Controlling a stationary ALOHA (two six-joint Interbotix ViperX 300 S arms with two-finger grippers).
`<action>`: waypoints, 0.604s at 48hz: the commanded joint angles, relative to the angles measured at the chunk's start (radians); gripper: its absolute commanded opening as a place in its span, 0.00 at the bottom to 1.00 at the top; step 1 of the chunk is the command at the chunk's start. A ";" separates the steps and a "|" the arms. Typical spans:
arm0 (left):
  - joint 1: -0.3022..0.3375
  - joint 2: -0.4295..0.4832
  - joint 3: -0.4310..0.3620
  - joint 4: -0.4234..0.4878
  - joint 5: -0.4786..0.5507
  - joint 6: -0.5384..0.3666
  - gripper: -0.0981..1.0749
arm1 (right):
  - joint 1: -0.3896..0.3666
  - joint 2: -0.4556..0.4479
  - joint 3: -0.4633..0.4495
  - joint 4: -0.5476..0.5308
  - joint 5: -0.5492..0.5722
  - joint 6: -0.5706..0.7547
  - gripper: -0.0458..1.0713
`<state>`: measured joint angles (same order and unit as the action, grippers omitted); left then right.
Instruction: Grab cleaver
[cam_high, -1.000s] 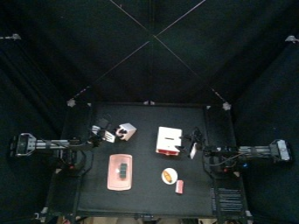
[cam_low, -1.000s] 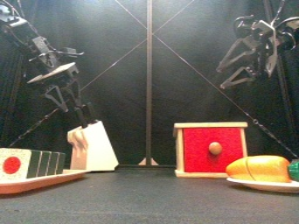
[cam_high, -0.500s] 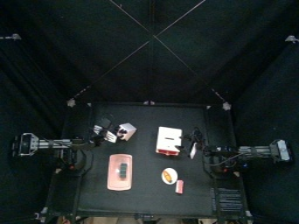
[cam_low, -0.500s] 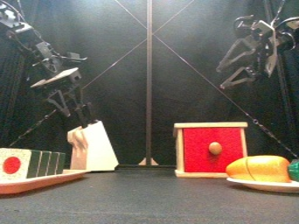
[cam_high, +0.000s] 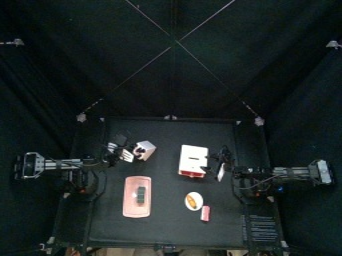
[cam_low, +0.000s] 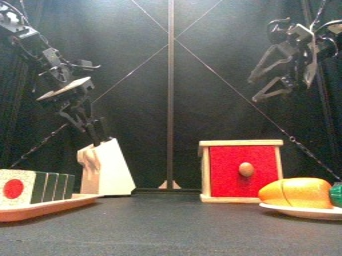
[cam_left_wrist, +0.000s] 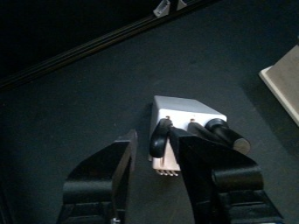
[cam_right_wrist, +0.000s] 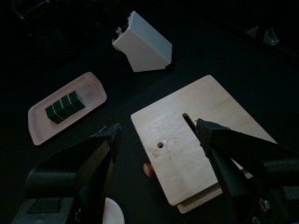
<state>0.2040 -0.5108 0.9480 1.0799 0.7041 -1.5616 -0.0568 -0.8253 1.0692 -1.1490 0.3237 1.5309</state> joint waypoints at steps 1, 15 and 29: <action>0.008 -0.002 -0.028 0.005 0.002 0.000 0.63 | -0.003 0.003 -0.009 -0.003 -0.003 -0.003 0.92; 0.011 -0.002 -0.041 0.005 0.000 0.000 0.48 | -0.003 0.003 -0.011 -0.003 -0.003 -0.003 0.92; 0.006 0.002 -0.060 0.003 -0.006 0.002 0.48 | -0.002 0.003 -0.011 -0.003 -0.005 -0.003 0.92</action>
<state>0.2086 -0.5108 0.9189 1.0799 0.7026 -1.5616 -0.0568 -0.8253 1.0692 -1.1490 0.3221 1.5294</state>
